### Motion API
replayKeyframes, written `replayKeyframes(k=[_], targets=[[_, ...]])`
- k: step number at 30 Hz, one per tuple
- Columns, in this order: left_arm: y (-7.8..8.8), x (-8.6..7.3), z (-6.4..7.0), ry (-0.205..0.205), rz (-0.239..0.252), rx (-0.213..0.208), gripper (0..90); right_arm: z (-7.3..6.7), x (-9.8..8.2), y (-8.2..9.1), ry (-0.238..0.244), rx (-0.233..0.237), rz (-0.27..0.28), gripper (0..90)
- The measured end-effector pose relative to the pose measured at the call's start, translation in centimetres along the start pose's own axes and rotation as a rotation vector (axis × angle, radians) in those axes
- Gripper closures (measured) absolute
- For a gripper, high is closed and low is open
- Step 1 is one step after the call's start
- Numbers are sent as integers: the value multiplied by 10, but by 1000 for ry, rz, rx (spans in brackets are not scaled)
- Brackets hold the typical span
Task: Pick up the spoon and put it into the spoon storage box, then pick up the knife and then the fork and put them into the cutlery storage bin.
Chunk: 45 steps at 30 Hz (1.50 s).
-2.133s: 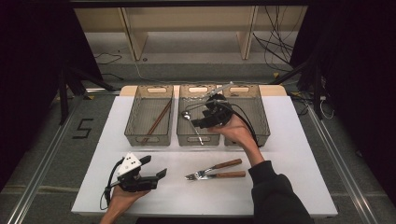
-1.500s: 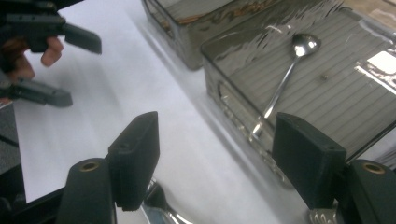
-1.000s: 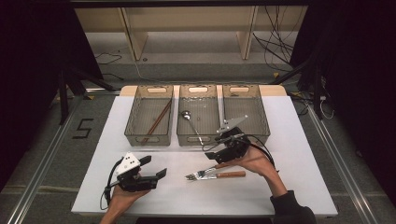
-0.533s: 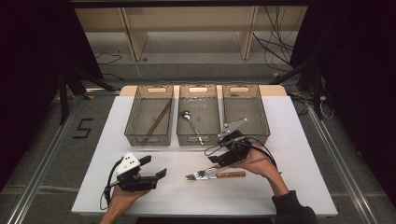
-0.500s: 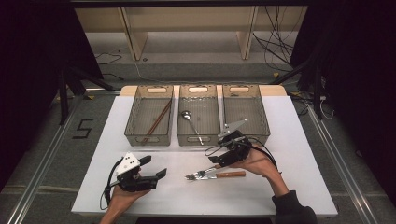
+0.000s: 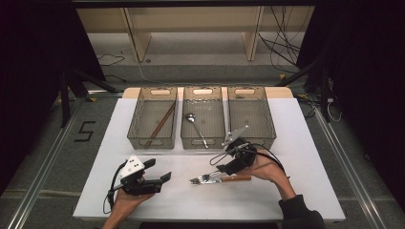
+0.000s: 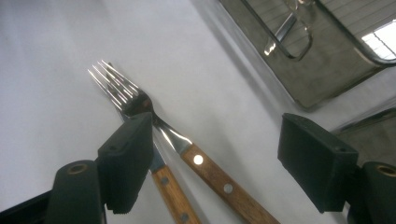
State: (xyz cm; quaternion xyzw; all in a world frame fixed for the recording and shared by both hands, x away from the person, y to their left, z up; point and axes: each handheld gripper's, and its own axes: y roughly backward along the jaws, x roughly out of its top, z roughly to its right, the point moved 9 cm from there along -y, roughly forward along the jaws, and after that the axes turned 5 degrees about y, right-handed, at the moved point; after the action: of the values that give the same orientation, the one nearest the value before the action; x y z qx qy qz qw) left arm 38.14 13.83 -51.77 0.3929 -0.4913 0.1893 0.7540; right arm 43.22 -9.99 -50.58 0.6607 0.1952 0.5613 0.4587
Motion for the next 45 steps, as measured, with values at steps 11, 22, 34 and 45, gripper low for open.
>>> replayKeyframes(k=[11,22,34,45], targets=[[0,0,0,0,2,-1,185,0,-11,-10,31,3,-74,276],[1,1,1,-4,4,0,185,2,-19,-12,57,-1,-121,305],[1,-1,0,-3,2,3,185,3,-24,-17,94,16,-176,351],[1,-1,-1,-3,0,5,185,5,-26,-24,148,24,-217,430]])
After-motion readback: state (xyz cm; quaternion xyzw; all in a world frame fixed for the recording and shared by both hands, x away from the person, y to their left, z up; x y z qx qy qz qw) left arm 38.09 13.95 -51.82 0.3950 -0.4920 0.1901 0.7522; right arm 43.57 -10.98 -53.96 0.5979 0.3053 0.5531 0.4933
